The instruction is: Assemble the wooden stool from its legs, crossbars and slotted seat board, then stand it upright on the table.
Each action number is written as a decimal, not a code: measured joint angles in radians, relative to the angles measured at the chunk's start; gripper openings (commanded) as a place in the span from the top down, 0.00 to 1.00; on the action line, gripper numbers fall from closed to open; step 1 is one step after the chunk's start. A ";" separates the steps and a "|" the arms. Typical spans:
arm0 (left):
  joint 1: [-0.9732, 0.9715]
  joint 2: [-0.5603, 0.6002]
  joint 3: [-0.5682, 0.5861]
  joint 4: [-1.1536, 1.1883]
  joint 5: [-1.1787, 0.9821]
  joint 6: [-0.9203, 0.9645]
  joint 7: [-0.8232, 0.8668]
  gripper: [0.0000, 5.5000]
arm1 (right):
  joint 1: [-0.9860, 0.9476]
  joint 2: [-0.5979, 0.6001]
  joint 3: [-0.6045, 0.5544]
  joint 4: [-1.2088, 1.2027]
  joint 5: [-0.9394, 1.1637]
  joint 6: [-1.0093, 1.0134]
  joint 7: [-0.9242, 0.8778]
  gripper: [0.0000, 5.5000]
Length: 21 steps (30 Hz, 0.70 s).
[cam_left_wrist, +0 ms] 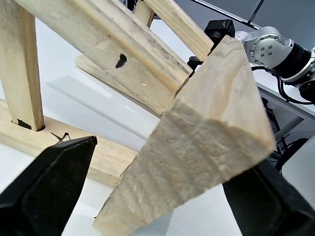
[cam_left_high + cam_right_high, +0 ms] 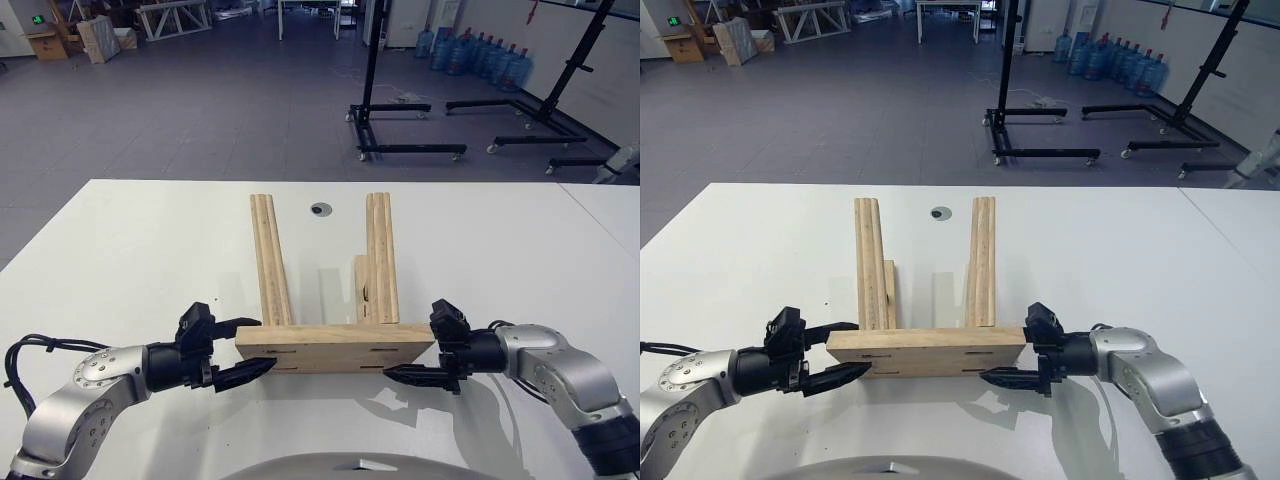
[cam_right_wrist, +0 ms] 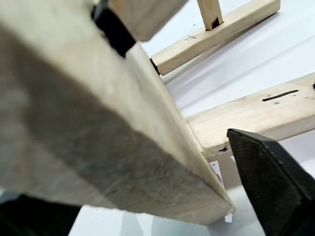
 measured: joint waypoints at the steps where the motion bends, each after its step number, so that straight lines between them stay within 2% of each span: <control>1: 0.000 0.000 -0.003 0.000 0.000 0.000 0.000 0.36 | 0.000 -0.002 0.000 0.000 0.000 0.000 0.001 0.35; 8: 0.008 0.008 -0.010 0.000 0.010 -0.005 -0.001 0.53 | 0.000 -0.003 -0.010 -0.001 0.021 0.009 0.000 0.54; 12: 0.004 0.035 -0.018 -0.001 0.027 -0.007 -0.010 0.59 | -0.009 0.001 -0.031 -0.011 0.043 0.027 -0.010 0.56; 17: -0.142 0.068 0.058 -0.015 -0.146 0.200 0.047 0.60 | -0.079 0.004 -0.113 -0.031 0.193 0.215 -0.047 0.57; 21: -0.367 0.058 0.134 0.028 -0.356 0.430 0.192 0.60 | -0.157 0.013 -0.207 -0.057 0.385 0.428 -0.164 0.61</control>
